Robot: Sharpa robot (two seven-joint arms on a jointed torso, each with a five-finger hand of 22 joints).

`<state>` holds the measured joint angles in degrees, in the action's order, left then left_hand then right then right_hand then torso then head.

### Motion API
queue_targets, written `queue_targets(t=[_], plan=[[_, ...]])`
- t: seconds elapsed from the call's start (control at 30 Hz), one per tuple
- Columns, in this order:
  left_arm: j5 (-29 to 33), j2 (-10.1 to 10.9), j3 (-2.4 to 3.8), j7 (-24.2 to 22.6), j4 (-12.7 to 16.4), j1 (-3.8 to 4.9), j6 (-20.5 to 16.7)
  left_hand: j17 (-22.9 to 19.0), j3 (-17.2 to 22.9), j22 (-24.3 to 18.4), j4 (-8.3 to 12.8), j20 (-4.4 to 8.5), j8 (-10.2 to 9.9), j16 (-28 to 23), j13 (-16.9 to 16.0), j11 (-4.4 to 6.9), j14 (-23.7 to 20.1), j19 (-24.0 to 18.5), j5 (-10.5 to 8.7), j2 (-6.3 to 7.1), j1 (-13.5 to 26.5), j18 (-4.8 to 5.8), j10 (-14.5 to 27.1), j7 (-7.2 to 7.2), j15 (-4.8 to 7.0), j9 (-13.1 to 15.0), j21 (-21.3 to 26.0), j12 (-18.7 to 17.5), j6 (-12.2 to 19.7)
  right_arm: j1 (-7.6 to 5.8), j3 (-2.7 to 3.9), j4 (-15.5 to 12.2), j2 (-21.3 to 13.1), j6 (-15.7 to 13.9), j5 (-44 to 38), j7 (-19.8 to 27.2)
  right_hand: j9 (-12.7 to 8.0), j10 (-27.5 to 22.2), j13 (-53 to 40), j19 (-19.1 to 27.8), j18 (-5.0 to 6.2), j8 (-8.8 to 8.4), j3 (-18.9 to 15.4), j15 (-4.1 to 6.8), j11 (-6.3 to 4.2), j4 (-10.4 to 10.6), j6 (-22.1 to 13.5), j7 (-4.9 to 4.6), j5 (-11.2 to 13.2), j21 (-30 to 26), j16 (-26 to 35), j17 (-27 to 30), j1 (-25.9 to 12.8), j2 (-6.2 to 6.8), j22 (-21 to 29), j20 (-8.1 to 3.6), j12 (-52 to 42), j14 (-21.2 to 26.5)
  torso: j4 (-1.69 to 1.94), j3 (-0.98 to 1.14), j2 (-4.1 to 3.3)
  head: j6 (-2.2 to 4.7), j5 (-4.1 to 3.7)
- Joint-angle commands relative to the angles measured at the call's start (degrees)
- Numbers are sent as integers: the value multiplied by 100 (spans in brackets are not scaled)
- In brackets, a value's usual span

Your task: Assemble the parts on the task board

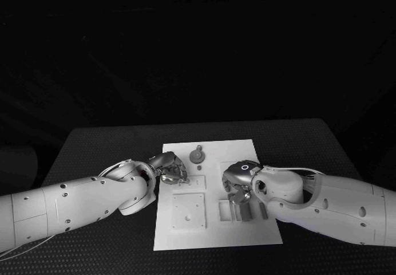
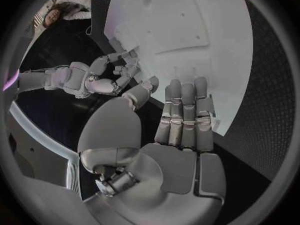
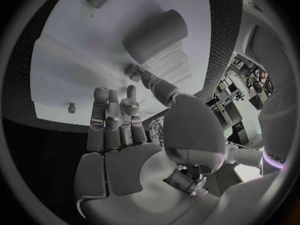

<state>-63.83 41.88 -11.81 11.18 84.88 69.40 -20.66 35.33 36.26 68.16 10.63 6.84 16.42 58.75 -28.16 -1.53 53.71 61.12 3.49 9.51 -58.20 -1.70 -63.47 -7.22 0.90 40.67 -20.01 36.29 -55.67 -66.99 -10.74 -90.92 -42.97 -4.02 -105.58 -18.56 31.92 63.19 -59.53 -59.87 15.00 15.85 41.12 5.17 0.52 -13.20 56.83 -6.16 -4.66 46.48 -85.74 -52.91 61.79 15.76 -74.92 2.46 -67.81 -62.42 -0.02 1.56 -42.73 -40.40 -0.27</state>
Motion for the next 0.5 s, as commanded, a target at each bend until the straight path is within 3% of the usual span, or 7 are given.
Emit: queue_targets(t=[0.03, 0.5], plan=[[32, -2, 3, -46, 20, 6, 48, -7, -5, 7, -26, -54, 20, -35, 6, -5, -9, 5, -35, 19, 0, -107, 34, 0, -29, -8, 25, -24, 32, 101, -95, 102, 13, 408, -88, 26, 11, -32, -4, 31, 0, 9, -29, 20, -30, 0, 30, -32, 15, -21, -13, 9, 81, -11, -120, 11, 6, 41, -5, 1, -3, -1, 5], [34, -8, 3, -56, 14, 5, 44, -7, -7, 9, -32, -55, 22, -35, 6, -5, -8, 7, -35, 14, -2, -108, 33, 0, -29, -8, 27, -24, 33, 106, -112, 63, 37, -67, -406, 29, 49, 25, 8, 1, 0, 71, -42, 51, -66, 15, 116, 4, 17, 2, -38, 22, 143, -84, -118, 5, -9, 12, -7, 5, 1, 9, 3]])
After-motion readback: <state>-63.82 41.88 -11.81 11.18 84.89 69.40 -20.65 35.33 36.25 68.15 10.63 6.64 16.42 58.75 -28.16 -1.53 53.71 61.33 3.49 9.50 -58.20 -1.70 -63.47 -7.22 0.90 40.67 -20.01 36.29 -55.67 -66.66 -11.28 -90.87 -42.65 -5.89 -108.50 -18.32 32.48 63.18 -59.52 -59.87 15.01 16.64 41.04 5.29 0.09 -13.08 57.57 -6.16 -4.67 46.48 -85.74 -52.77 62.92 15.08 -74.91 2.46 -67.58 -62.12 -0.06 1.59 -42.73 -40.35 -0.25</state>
